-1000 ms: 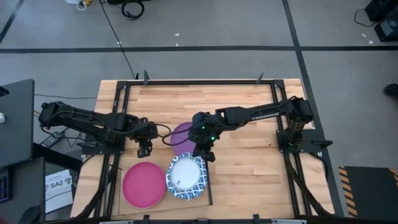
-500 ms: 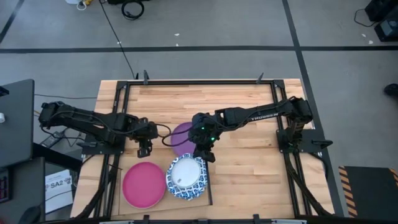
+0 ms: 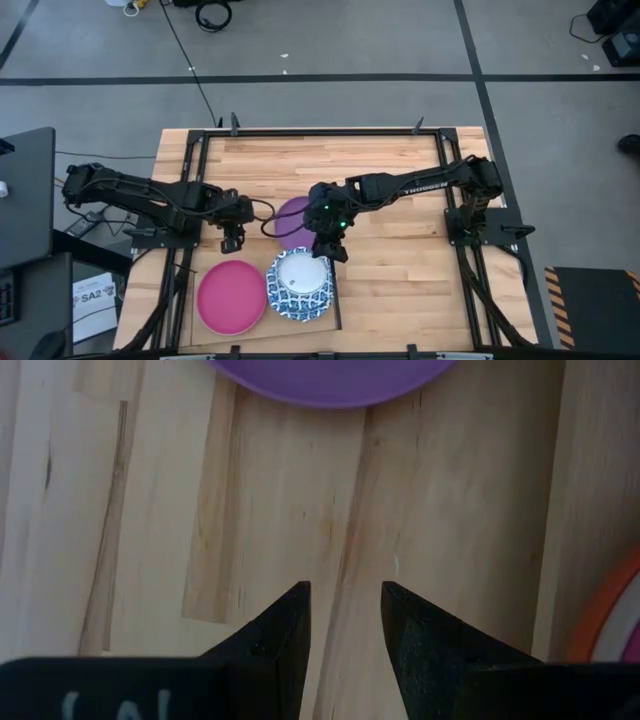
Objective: Place and stack plates onto a shelf
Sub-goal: Stack the blue patterned bowl on top of the blue patterned bowl on the shelf
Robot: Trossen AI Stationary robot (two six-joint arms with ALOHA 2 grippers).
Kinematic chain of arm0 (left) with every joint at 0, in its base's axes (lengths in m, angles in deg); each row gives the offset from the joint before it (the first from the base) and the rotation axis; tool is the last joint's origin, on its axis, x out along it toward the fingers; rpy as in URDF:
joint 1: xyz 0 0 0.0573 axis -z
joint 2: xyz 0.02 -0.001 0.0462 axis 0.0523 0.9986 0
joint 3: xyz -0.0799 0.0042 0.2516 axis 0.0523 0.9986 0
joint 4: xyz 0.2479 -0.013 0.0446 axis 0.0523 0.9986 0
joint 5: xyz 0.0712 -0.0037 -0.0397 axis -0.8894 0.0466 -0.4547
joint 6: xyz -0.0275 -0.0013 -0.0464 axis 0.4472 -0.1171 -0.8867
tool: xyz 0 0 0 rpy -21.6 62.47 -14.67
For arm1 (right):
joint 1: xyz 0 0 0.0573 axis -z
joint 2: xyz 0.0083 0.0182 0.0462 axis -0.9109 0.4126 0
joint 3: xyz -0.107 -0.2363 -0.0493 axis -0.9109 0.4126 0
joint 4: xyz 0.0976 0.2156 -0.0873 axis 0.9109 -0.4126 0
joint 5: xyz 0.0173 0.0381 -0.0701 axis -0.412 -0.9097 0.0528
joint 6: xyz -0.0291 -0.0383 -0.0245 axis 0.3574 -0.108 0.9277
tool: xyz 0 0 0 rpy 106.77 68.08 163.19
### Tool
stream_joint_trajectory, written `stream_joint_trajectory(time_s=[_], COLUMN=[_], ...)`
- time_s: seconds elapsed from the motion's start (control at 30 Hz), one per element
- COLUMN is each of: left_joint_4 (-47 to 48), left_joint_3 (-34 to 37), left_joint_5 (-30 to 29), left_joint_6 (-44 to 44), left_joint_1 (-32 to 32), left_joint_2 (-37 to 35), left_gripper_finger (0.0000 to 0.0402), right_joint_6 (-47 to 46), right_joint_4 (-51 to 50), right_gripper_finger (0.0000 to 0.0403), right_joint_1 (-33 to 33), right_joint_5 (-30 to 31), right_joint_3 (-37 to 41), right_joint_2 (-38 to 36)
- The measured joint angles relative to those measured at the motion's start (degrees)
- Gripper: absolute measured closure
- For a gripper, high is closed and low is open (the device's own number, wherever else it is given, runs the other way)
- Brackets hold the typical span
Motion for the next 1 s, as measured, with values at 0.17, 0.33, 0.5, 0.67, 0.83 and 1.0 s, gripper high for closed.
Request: stream_joint_trajectory(time_s=[0.17, 0.33, 0.5, 0.67, 0.83, 1.0], left_joint_4=[0.0, -0.3, -0.6, -0.6, -0.6, -0.6], left_joint_3=[0.0, 0.0, 0.0, 0.0, 0.0, 0.0], left_joint_5=[0.0, 0.0, 0.0, 0.0, 0.0, 0.0], left_joint_6=[-0.1, -0.1, -0.1, -0.1, -0.1, -0.1], left_joint_1=[0.0, 0.0, 0.0, 0.0, 0.0, 0.0], left_joint_2=[0.0, 0.0, 0.0, 0.0, 0.0, 0.0], left_gripper_finger=[0.0271, 0.0271, 0.0271, 0.0271, 0.0271, 0.0271], right_joint_6=[0.0, 0.1, 2.7, 4.8, 6.3, 6.5], right_joint_4=[-0.2, 0.5, 2.0, 3.2, 3.2, 3.2], right_gripper_finger=[0.0279, 0.0251, 0.0239, 0.0240, 0.0240, 0.0240], right_joint_1=[0.0, -0.2, -0.2, -0.1, -0.2, -0.9], right_joint_5=[0.0, 0.8, 6.4, 15.4, 18.4, 18.5], right_joint_3=[0.0, 0.0, 0.0, 0.0, 0.0, 0.0], right_joint_2=[0.0, 0.0, 0.0, 0.0, 0.0, -0.1])
